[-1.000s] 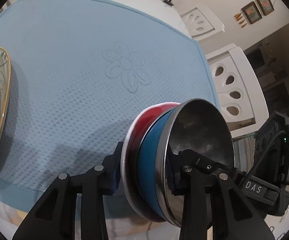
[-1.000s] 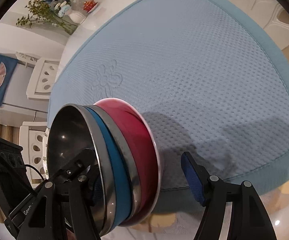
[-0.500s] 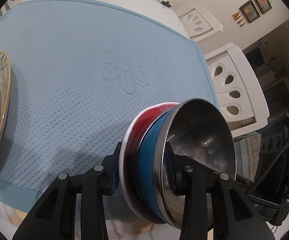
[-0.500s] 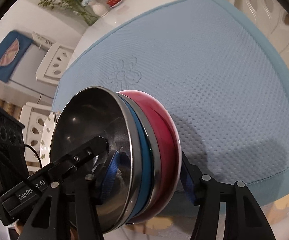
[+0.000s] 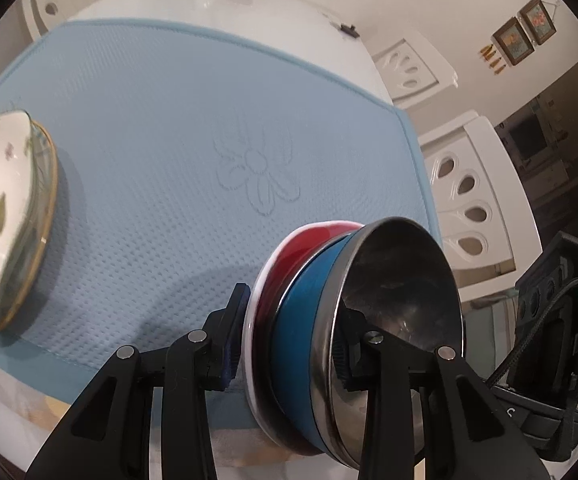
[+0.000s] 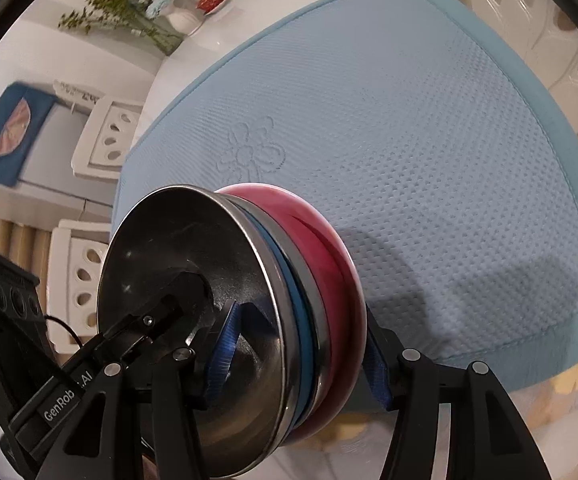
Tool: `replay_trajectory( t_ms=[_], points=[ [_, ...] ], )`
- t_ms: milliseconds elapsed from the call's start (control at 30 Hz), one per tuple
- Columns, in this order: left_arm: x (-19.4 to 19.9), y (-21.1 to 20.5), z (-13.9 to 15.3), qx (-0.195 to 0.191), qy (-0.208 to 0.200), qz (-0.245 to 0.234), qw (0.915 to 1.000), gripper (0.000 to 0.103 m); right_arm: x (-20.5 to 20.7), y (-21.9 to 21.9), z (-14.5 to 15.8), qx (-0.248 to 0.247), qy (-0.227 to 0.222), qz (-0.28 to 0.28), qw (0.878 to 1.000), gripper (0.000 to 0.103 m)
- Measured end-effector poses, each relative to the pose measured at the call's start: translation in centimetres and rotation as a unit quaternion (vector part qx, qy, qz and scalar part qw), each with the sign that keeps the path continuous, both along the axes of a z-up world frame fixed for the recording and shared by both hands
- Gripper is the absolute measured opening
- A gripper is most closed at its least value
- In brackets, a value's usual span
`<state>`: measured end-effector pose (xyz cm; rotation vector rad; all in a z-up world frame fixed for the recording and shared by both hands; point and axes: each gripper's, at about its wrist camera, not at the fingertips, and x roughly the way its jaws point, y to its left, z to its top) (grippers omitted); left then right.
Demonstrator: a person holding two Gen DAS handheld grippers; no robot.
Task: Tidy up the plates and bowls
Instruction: 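Lift the nested bowls with both grippers and carry them over the plate stack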
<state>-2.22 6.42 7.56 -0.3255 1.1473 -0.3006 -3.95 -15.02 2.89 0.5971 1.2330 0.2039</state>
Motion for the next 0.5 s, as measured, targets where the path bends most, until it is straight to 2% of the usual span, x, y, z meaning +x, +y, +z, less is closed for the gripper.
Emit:
replay_trajectory(
  t_ms=[233,500],
  points=[
    [-0.2,3.6,3.0,-0.02,-0.026,0.045,0.9984,0.032,0.7,2.7,3.6,-0.016,-0.03,0.028,0.999,0.055],
    [-0.1,10.4,5.6,-0.03,-0.045,0.074,0.9958,0.032,2.1,10.1,6.7,-0.04,-0.059,0.078,0.994,0.055]
  ],
)
